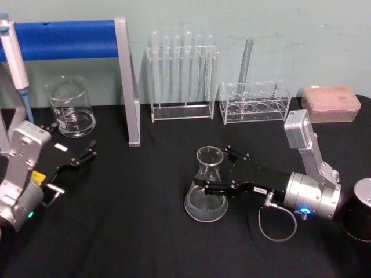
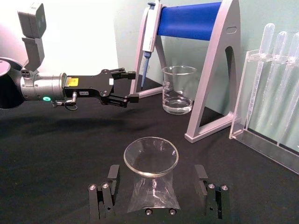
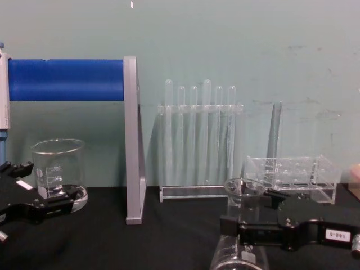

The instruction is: Grasp the erlenmeyer flask with one hand, shake it three times, then place it back.

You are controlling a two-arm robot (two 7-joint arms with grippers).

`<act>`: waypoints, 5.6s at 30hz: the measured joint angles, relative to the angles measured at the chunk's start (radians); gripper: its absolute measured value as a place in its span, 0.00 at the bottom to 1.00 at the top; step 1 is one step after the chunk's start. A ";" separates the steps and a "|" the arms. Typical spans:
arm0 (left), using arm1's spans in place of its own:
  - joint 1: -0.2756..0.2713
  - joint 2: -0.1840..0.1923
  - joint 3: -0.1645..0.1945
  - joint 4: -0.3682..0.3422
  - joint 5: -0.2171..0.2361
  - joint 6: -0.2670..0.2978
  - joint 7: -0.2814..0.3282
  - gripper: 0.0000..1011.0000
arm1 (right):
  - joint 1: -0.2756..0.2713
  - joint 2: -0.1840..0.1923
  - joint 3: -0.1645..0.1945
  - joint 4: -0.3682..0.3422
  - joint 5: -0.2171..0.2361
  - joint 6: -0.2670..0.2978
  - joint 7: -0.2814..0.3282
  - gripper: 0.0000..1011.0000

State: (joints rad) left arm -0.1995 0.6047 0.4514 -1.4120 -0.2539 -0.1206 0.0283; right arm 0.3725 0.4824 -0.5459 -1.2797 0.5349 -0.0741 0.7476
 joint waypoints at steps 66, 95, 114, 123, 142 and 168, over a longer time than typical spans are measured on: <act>0.000 0.000 0.000 0.000 0.000 0.000 0.000 0.99 | -0.015 -0.008 0.035 -0.020 0.033 0.048 -0.072 0.44; 0.000 0.000 0.000 0.000 0.000 0.000 0.000 0.99 | -0.163 -0.131 0.234 -0.322 -0.135 0.128 -0.662 0.44; 0.000 0.000 0.000 0.000 0.000 0.000 0.000 0.99 | -0.188 -0.171 0.287 -0.325 -0.212 0.178 -0.735 0.44; 0.000 0.000 0.000 0.000 0.000 0.000 0.000 0.99 | -0.170 -0.188 0.268 -0.307 -0.227 0.174 -0.666 0.44; 0.000 0.000 0.000 0.000 0.000 0.000 0.000 0.99 | -0.121 -0.188 0.143 -0.286 -0.167 0.137 -0.344 0.44; 0.000 0.000 0.000 0.000 0.000 0.000 0.000 0.99 | -0.165 -0.165 0.327 -0.270 -0.199 0.151 -0.583 0.44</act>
State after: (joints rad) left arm -0.1995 0.6047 0.4514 -1.4120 -0.2539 -0.1205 0.0283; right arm 0.2079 0.3177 -0.2186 -1.5493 0.3359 0.0767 0.1643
